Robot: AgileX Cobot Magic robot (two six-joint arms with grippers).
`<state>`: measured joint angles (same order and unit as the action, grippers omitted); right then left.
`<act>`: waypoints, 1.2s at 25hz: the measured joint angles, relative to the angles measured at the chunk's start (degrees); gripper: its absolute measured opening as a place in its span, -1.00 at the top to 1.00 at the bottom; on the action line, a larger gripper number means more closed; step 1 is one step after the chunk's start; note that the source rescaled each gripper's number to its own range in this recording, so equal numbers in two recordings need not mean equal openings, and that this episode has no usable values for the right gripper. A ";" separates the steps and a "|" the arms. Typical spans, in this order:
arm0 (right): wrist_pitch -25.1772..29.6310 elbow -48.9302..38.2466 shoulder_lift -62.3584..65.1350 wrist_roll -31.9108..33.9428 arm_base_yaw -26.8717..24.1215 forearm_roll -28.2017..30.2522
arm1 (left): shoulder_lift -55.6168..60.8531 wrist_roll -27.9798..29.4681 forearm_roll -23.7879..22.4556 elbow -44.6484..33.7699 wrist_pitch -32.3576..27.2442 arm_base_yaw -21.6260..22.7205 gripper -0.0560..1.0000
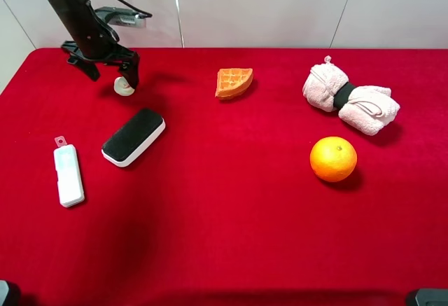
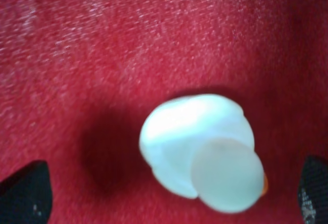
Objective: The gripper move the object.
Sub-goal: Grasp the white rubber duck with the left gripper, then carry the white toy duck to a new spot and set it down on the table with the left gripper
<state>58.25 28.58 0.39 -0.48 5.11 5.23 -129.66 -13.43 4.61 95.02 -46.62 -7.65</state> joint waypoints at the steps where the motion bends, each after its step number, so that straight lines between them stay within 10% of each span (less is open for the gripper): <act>1: 0.00 0.00 0.00 0.00 0.00 0.00 | -0.29 -0.01 0.00 0.00 0.56 -0.28 -0.86; 13: 0.00 0.00 0.00 0.00 0.00 0.00 | -1.89 -0.06 -0.16 0.00 3.40 -2.11 -0.74; 30: 0.00 0.00 0.00 0.00 0.00 0.00 | -1.89 -0.06 -0.23 0.00 2.21 -2.11 0.63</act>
<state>58.25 28.58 0.39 -0.48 5.11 5.23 -131.55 -13.49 4.38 95.02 -44.40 -9.76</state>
